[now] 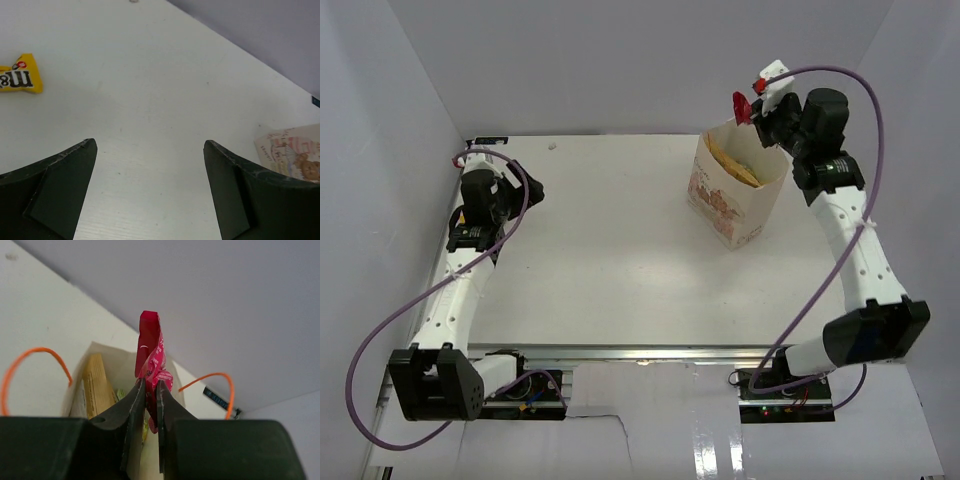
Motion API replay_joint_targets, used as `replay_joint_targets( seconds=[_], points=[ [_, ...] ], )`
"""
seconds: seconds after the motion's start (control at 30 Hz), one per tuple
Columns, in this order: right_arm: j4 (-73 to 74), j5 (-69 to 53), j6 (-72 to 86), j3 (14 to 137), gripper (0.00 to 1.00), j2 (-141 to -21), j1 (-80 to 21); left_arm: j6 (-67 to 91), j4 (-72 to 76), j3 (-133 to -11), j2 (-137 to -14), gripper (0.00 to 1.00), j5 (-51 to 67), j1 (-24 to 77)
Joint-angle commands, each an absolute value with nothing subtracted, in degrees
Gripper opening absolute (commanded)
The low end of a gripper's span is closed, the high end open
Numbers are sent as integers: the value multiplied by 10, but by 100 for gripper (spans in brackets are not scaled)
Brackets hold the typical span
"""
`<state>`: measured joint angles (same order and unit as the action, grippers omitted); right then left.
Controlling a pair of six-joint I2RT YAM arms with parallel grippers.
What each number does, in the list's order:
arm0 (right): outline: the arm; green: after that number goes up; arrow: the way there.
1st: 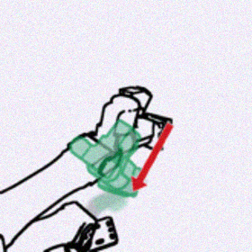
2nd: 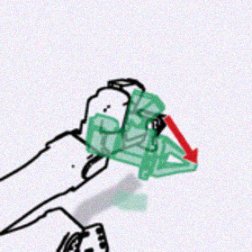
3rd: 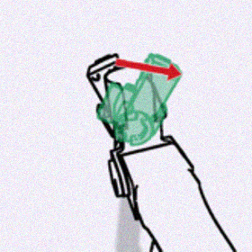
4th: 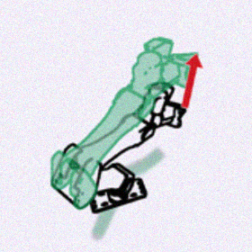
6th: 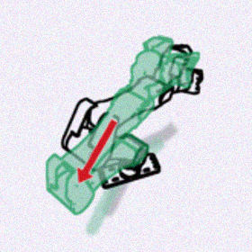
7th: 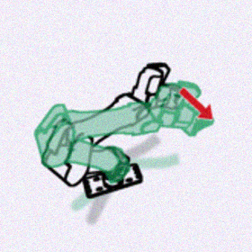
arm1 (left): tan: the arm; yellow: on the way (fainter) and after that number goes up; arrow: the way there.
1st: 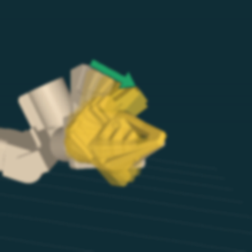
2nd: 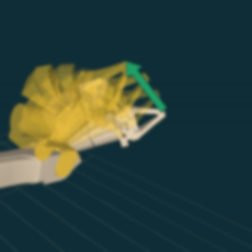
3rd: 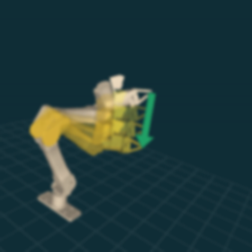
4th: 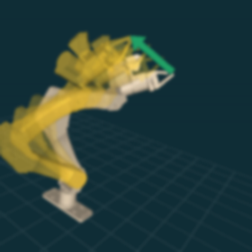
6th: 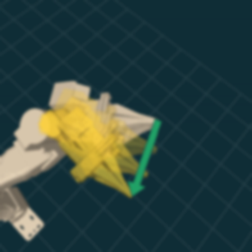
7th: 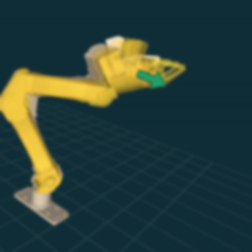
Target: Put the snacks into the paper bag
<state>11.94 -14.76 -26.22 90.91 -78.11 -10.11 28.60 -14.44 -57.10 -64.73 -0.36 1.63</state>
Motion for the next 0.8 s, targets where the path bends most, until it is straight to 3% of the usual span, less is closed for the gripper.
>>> replay_joint_targets(
  seconds=[0.0,0.17,0.23,0.27,0.33,0.37,0.53,0.63,0.67,0.77],
  points=[
    [125,-94,-254,909,8,-830,-94,273,-196,-549,-678,98,-18,-17],
    [117,-83,-280,869,8,-853,-91,305,-207,-539,-699,98,-4,-69],
    [113,-69,-279,861,19,-861,-91,330,-209,-539,-714,98,-1,-83],
    [115,-67,-278,860,30,-864,-91,340,-211,-541,-722,98,-3,-90],
    [114,-71,-274,856,42,-860,-89,363,-223,-553,-740,98,-7,-109],
    [114,-79,-272,853,52,-857,-87,387,-237,-559,-763,98,-15,-119],
    [132,-133,-249,852,59,-809,-78,468,-304,-625,-844,97,-54,-137],
    [166,-234,-272,844,71,-764,-62,464,-324,-678,-902,97,-68,-137],
    [171,-287,-279,836,80,-751,-56,457,-325,-700,-917,97,-76,-138],
    [187,-350,-306,787,88,-701,-55,481,-339,-734,-973,98,-83,-148]
  ],
)
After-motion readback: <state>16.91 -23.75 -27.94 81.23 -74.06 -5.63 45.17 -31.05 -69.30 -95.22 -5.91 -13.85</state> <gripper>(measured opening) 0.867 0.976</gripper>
